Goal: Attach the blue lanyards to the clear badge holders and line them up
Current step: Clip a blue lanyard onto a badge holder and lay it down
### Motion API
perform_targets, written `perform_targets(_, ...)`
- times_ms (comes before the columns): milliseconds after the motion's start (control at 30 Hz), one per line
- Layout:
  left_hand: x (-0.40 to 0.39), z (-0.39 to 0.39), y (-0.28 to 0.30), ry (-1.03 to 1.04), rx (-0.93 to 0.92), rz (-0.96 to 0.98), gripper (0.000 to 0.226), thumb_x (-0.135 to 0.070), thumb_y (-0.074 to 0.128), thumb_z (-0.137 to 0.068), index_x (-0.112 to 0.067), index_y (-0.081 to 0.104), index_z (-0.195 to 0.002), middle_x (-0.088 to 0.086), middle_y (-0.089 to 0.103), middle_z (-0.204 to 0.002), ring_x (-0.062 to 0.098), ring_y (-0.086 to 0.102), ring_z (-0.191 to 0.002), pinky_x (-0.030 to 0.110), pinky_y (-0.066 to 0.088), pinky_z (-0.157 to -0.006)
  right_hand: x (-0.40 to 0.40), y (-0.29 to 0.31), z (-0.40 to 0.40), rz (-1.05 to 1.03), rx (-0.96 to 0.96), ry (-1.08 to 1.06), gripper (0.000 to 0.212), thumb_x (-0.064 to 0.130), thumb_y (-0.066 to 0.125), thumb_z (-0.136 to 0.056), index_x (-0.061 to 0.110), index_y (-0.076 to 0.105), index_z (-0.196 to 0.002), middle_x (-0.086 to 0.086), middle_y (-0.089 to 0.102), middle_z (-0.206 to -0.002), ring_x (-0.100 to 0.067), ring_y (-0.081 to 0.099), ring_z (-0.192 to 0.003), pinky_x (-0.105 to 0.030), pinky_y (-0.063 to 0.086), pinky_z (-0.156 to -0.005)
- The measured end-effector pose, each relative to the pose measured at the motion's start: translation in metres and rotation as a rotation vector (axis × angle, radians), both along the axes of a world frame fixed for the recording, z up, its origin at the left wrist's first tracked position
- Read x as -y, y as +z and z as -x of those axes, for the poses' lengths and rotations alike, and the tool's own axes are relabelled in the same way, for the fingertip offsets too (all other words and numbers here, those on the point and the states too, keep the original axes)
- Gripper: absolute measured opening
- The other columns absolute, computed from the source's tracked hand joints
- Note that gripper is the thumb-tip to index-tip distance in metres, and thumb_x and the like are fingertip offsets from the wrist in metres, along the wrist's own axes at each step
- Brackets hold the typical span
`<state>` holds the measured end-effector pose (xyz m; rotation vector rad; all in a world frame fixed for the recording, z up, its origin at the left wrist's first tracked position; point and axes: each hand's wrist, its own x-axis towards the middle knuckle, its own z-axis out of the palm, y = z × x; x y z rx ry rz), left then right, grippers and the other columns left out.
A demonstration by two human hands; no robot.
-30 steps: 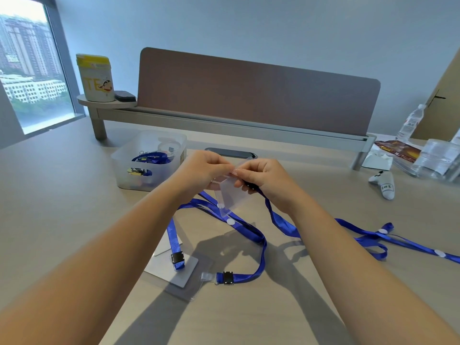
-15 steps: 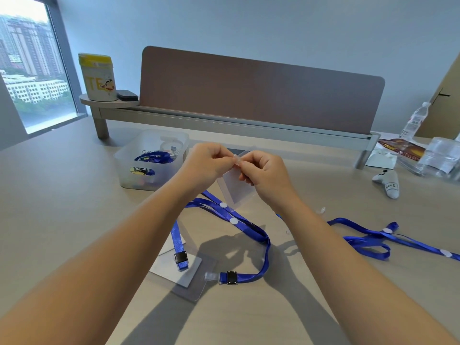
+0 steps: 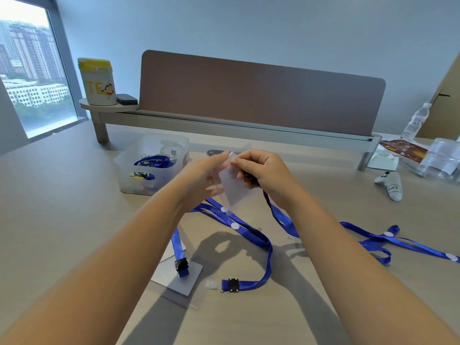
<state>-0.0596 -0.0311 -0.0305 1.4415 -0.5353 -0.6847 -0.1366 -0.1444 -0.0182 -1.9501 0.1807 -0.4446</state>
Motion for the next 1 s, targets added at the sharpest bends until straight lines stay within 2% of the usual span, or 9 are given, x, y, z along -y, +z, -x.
perform_targets(100,-0.004,-0.011,-0.019,0.023,-0.181,-0.260,0.063,-0.067,0.030,-0.081,-0.010,0.054,-0.087,0.009,0.055,-0.091,0.021,0.052,-0.084,0.038,0.043,-0.082,0.007,0.005,-0.002,-0.071,-0.058,0.019,0.023,0.017,0.050,-0.093,0.021,0.058,-0.072,-0.001,0.051,-0.061,-0.002,0.034,-0.033,-0.011,0.030,-0.036)
perform_targets(200,-0.009,-0.012,-0.036,-0.133,-0.365,-0.387,0.077,-0.075,0.021,-0.076,-0.006,0.055,-0.081,0.009,0.059,-0.077,0.018,0.054,-0.068,0.031,0.046,-0.066,0.013,0.006,-0.003,-0.124,-0.079,0.055,0.018,0.015,0.050,-0.093,0.019,0.057,-0.077,-0.001,0.048,-0.065,-0.005,0.028,-0.038,-0.011,0.024,-0.035)
perform_targets(267,-0.007,-0.008,-0.039,-0.213,-0.518,-0.231,0.076,-0.071,0.025,-0.079,-0.004,0.060,-0.082,0.008,0.067,-0.065,0.013,0.058,-0.053,0.022,0.049,-0.053,0.015,0.006,-0.002,-0.139,-0.128,0.115,0.015,0.008,0.054,-0.090,0.017,0.057,-0.079,0.002,0.047,-0.060,-0.003,0.029,-0.036,-0.011,0.026,-0.035)
perform_targets(367,0.002,-0.005,-0.034,-0.015,-0.649,0.092,0.044,-0.044,0.043,-0.088,-0.004,0.062,-0.081,0.005,0.068,-0.054,0.008,0.055,-0.044,0.015,0.049,-0.044,0.019,0.003,0.002,-0.070,-0.229,0.159,0.023,-0.007,0.054,-0.084,0.016,0.057,-0.086,0.004,0.044,-0.054,-0.001,0.033,-0.035,-0.011,0.029,-0.037)
perform_targets(467,0.008,-0.006,-0.024,0.219,-0.606,0.223,0.021,-0.021,0.050,-0.089,-0.006,0.056,-0.075,0.002,0.063,-0.055,0.007,0.054,-0.044,0.012,0.049,-0.040,0.023,-0.003,0.003,0.198,-0.331,0.002,0.026,-0.006,0.053,-0.084,0.014,0.053,-0.100,-0.004,0.048,-0.074,-0.009,0.039,-0.052,-0.017,0.037,-0.050)
perform_targets(633,0.009,-0.009,-0.008,0.355,-0.321,0.182,0.019,-0.018,0.048,-0.091,-0.012,0.052,-0.073,-0.006,0.065,-0.038,0.003,0.057,-0.039,0.014,0.049,-0.043,0.038,-0.010,0.006,0.539,-0.313,-0.345,0.022,0.011,0.049,-0.089,0.007,0.054,-0.110,-0.011,0.058,-0.100,-0.020,0.051,-0.077,-0.030,0.040,-0.067)
perform_targets(800,0.010,-0.008,0.007,0.432,-0.248,0.157,0.019,-0.018,0.047,-0.091,-0.014,0.051,-0.073,0.003,0.063,-0.073,0.009,0.054,-0.061,0.019,0.047,-0.056,0.061,0.002,0.012,0.766,-0.286,-0.705,0.029,0.036,0.048,-0.090,0.009,0.049,-0.082,-0.004,0.051,-0.073,-0.021,0.045,-0.062,-0.025,0.030,-0.049)
perform_targets(900,0.013,-0.005,0.016,0.420,-0.228,0.171,0.019,-0.017,0.047,-0.092,-0.014,0.050,-0.073,0.003,0.062,-0.074,0.009,0.053,-0.062,0.020,0.046,-0.059,0.070,0.007,0.012,0.548,-0.336,-0.719,0.050,0.048,0.043,-0.090,0.007,0.048,-0.063,-0.004,0.052,-0.058,-0.019,0.048,-0.049,-0.023,0.037,-0.046)
perform_targets(1000,0.018,-0.002,0.022,0.397,-0.214,0.192,0.018,-0.017,0.047,-0.092,-0.015,0.049,-0.074,0.003,0.062,-0.071,0.009,0.054,-0.062,0.020,0.047,-0.060,0.069,0.005,0.010,-0.198,-0.233,-0.510,0.045,0.035,0.033,-0.097,0.005,0.057,-0.074,-0.008,0.062,-0.065,-0.013,0.059,-0.040,-0.020,0.047,-0.042)
